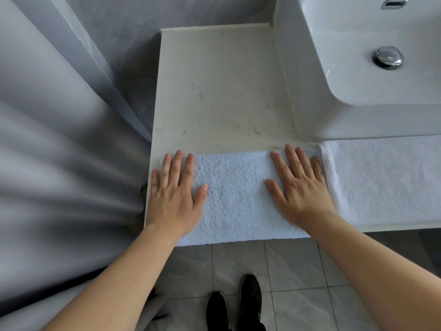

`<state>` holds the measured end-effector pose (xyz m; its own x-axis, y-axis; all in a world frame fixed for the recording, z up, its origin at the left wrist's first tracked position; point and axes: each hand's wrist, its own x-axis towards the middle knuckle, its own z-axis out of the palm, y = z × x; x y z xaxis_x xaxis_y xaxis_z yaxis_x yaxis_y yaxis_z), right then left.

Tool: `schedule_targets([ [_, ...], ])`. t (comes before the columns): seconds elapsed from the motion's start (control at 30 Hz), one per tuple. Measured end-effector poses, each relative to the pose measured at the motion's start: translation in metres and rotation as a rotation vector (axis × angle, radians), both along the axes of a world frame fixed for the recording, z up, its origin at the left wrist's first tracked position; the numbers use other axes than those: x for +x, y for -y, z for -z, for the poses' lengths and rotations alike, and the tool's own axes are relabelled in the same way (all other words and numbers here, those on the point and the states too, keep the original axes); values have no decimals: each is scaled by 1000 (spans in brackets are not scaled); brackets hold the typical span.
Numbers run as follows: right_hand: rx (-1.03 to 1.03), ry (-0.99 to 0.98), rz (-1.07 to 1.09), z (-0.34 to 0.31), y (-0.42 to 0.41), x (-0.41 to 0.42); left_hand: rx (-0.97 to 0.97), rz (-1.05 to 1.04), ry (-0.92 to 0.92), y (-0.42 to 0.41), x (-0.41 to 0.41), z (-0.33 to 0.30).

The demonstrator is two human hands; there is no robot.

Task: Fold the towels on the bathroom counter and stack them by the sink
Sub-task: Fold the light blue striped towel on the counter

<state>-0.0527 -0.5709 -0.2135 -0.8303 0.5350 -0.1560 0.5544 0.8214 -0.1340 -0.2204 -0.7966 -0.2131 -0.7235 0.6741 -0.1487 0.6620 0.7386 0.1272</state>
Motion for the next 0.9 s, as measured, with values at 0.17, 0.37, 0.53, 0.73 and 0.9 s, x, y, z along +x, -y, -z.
schedule_targets([
  [0.17,7,0,4,-1,1,-1,-12,-1,-8,-1,1,-2],
  [0.37,-66,-28,-10,-26,9,-4,-127,13,-91,-15,5,-17],
  [0.53,-79,-192,32,-65,10,26,87,124,-83,-44,27,-50],
  [0.73,-119,-158,169,-82,-20,95,311,399,88,-96,92,-71],
  [0.9,-139,-164,233,-87,-57,147,351,552,56,-164,147,-85],
])
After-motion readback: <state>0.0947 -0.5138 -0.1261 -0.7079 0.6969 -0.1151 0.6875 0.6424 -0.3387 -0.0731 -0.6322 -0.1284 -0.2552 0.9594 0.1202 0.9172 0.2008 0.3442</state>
